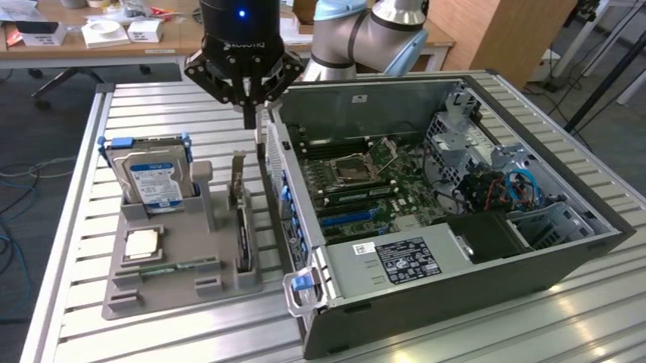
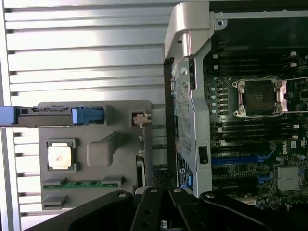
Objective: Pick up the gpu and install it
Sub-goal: 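Reach for the gpu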
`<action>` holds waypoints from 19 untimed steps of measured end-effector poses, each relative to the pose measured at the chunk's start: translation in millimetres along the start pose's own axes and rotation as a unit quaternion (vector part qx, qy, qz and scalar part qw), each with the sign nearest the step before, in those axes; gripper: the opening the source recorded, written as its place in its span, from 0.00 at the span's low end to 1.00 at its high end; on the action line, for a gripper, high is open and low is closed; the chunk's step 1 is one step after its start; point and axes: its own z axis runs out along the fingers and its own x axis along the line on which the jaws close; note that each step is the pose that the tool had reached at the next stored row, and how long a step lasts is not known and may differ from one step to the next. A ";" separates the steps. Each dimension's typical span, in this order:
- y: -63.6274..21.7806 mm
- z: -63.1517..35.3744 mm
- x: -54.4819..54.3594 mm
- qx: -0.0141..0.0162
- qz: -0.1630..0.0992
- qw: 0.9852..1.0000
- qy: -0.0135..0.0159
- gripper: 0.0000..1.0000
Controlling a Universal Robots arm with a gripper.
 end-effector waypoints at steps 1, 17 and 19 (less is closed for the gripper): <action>-0.2 0.1 0.0 0.000 0.000 1.000 0.000 0.10; -9.1 -0.1 1.4 0.000 0.000 1.000 0.000 0.10; -11.6 -0.2 2.2 0.000 0.000 1.000 0.000 0.10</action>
